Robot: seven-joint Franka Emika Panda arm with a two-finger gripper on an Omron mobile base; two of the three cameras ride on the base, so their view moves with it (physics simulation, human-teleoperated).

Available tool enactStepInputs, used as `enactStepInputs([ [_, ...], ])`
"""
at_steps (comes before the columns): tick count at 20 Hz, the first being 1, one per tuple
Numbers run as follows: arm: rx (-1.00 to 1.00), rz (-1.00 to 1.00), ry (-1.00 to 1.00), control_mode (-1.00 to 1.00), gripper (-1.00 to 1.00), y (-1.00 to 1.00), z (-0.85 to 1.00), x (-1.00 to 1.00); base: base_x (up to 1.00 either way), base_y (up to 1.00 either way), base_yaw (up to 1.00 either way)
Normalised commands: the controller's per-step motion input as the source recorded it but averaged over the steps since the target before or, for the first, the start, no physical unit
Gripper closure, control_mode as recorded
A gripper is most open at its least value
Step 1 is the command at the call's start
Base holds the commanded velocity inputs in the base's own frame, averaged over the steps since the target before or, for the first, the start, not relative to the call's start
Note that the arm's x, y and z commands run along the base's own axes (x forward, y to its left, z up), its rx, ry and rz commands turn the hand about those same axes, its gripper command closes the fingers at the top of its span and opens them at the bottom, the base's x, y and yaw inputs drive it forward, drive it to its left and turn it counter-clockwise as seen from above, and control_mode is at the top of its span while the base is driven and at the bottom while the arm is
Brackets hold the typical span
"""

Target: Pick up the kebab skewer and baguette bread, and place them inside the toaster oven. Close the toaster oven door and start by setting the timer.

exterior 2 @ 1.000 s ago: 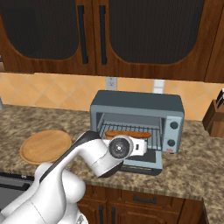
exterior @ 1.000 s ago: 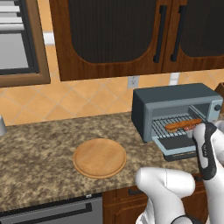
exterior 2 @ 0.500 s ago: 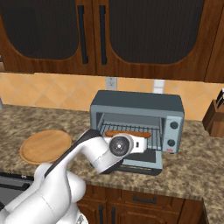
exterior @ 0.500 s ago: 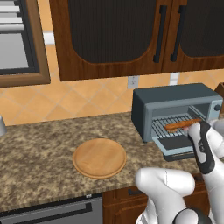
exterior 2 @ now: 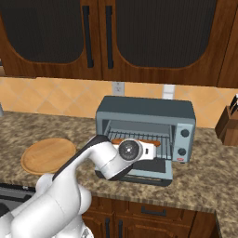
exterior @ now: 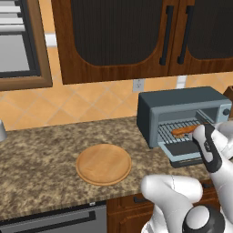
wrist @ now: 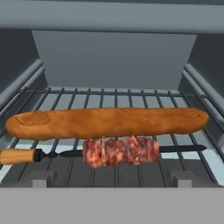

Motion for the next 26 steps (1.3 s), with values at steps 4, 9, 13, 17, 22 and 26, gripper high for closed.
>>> enactStepInputs([
  [4,0.00,0.00,0.04,-1.00,-1.00,0.00,-0.16,0.01,0.00,0.00,0.00],
  [9,0.00,0.00,0.01,-1.00,-1.00,0.00,-0.14,0.11,0.00,0.00,0.00],
  [13,0.00,0.00,0.00,-1.00,-1.00,0.00,-0.09,0.11,0.00,0.00,0.00],
  [17,0.00,0.00,0.01,-1.00,-1.00,0.00,-0.12,0.02,0.00,0.00,0.00],
  [22,0.00,0.00,0.00,-1.00,-1.00,0.00,-0.18,0.00,0.00,0.00,0.00],
  [26,0.00,0.00,0.00,-1.00,-1.00,0.00,-0.08,0.05,0.00,0.00,0.00],
])
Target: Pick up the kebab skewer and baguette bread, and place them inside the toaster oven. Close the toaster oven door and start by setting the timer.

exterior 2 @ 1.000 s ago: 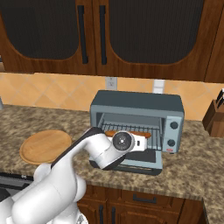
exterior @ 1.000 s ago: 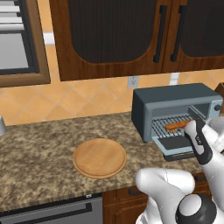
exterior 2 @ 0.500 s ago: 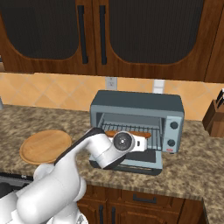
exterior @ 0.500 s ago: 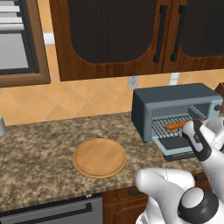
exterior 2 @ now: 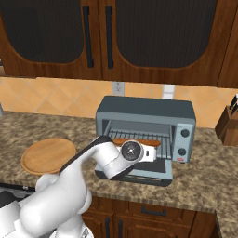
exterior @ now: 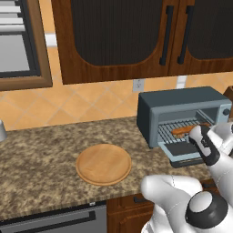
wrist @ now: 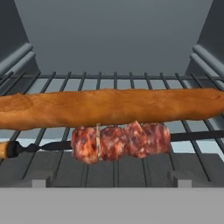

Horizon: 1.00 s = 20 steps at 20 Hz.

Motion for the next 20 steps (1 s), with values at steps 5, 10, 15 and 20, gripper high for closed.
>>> enactStepInputs([
  [5,0.00,0.00,0.00,-1.00,-1.00,0.00,-0.12,0.29,0.00,0.00,0.00],
  [10,0.00,0.01,-0.07,-1.00,-1.00,0.00,-0.40,0.10,0.00,0.00,0.00],
  [15,0.00,0.01,-0.09,-1.00,-1.00,0.00,-0.36,0.00,0.00,0.00,0.00],
  [20,0.00,0.00,-0.01,-1.00,-1.00,0.00,-0.27,0.08,0.00,0.00,0.00],
])
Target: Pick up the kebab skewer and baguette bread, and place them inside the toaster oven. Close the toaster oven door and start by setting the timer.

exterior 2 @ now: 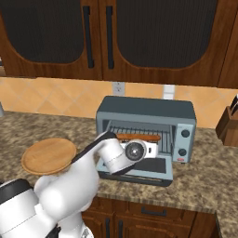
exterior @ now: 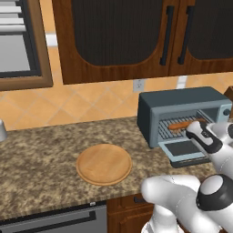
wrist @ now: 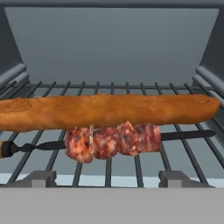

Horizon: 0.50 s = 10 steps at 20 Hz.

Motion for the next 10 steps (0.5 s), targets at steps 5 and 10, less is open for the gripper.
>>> enactStepInputs([
  [5,0.00,0.00,-0.01,-1.00,-1.00,0.00,-0.29,0.14,0.00,0.00,0.00],
  [10,0.00,0.00,-0.02,-1.00,-1.00,0.00,-0.34,0.20,0.00,0.00,0.00],
])
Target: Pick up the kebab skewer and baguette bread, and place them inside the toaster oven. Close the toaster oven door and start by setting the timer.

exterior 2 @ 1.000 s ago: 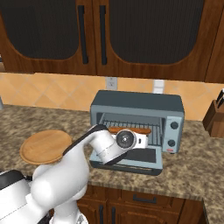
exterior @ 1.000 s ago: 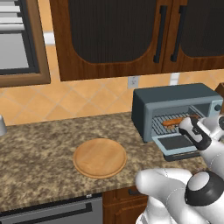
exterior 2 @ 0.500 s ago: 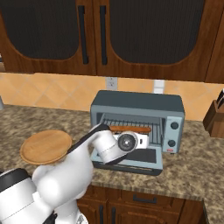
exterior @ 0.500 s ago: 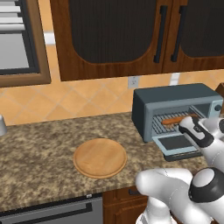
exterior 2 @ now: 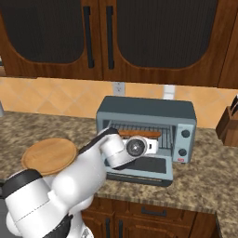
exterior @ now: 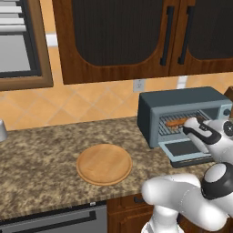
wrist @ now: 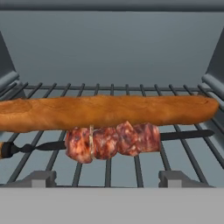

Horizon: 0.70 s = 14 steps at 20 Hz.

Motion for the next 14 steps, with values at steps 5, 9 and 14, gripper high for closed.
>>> enactStepInputs([
  [5,0.00,0.00,-0.01,-1.00,-1.00,0.00,-0.36,0.18,0.00,0.00,0.00],
  [9,0.00,0.00,0.00,-1.00,-1.00,0.00,-0.35,0.10,0.00,0.00,0.00],
  [14,0.00,0.00,0.00,-1.00,-1.00,0.00,-0.15,0.02,0.00,0.00,0.00],
])
